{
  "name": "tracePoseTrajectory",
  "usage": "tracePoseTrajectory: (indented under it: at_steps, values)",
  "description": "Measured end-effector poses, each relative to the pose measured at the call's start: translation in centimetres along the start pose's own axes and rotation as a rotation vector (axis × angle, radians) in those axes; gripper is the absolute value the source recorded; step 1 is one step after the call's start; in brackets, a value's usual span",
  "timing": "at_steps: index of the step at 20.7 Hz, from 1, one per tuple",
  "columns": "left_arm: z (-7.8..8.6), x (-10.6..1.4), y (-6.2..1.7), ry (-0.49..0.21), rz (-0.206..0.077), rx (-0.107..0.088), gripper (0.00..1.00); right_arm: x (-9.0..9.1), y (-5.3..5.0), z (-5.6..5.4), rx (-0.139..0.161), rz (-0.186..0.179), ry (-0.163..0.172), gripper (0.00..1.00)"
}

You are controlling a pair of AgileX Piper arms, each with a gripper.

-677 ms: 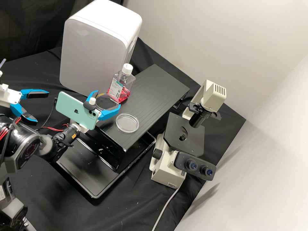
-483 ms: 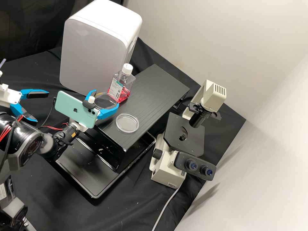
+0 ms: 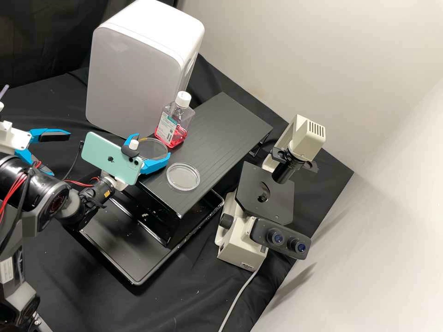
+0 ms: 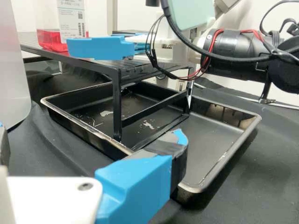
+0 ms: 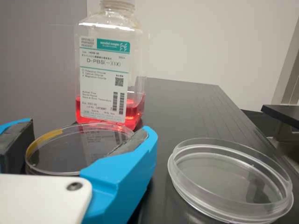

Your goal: Remove the lid from the petri dish

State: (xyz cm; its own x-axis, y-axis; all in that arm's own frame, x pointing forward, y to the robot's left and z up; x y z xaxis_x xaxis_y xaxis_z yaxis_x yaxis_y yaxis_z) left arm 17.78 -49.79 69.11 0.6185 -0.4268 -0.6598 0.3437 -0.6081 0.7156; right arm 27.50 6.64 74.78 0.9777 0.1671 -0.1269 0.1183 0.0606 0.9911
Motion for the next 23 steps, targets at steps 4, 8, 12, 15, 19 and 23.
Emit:
tracePoseTrajectory:
  at_steps: [4, 8, 12, 15, 19, 23]
  values:
    - [0.00, 0.00, 0.00, 0.000, 0.000, 0.000, 1.00, 0.00, 0.00, 0.00, 0.000, 0.000, 0.000, 0.00]
    - [0.04, 0.01, -0.01, -0.002, -0.001, 0.000, 1.00, 0.00, 0.00, 0.00, 0.000, 0.000, 0.000, 1.00]
    - [0.09, 0.02, -0.02, -0.004, -0.001, 0.001, 1.00, 0.00, -0.01, 0.01, 0.000, -0.001, -0.001, 1.00]
    - [0.09, 0.02, -0.02, -0.004, -0.001, 0.001, 1.00, 0.00, -0.03, 0.07, 0.002, -0.003, -0.008, 1.00]
    - [0.15, 0.04, -0.04, -0.006, -0.002, 0.019, 1.00, 0.00, -0.01, 0.20, 0.007, -0.001, -0.022, 1.00]
    - [0.25, 0.14, -0.02, 0.004, 0.005, 0.054, 1.00, -0.02, 0.21, 0.39, 0.001, 0.020, -0.045, 1.00]
